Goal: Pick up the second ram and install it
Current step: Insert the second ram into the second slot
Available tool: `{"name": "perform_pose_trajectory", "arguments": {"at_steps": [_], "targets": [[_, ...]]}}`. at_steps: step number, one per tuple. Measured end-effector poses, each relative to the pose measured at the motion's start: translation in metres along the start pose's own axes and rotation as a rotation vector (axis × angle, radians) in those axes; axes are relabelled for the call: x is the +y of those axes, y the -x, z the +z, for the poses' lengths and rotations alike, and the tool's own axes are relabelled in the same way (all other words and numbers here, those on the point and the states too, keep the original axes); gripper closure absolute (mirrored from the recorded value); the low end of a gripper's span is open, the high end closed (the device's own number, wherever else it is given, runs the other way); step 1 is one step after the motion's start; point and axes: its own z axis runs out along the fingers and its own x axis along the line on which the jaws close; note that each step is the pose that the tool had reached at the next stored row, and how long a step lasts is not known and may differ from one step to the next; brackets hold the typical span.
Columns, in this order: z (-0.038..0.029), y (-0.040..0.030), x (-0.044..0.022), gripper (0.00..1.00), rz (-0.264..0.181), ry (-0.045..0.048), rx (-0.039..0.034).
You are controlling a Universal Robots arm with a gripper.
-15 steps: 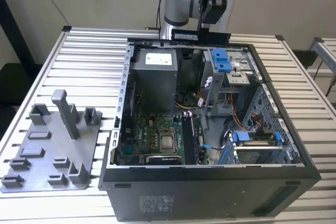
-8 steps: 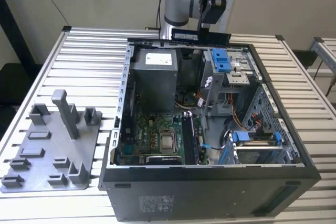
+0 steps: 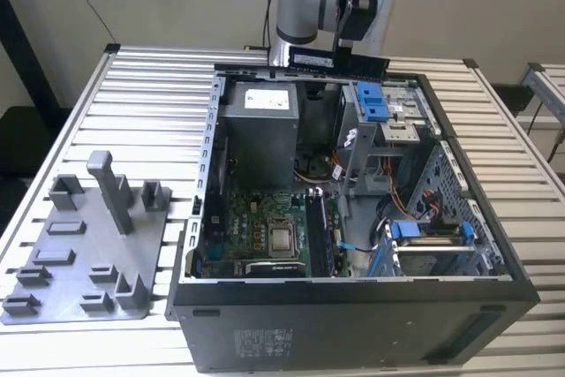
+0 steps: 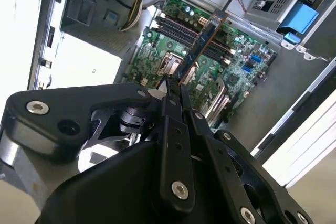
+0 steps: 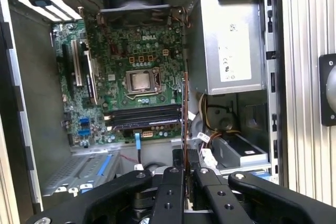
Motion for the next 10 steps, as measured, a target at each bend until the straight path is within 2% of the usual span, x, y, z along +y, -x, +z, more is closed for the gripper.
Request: {"name": "perform_pose_trajectory", "arguments": {"at_steps": [10], "targets": [[0.0, 0.0, 0.0, 0.86, 0.072, -0.0054, -0.0002]]}}
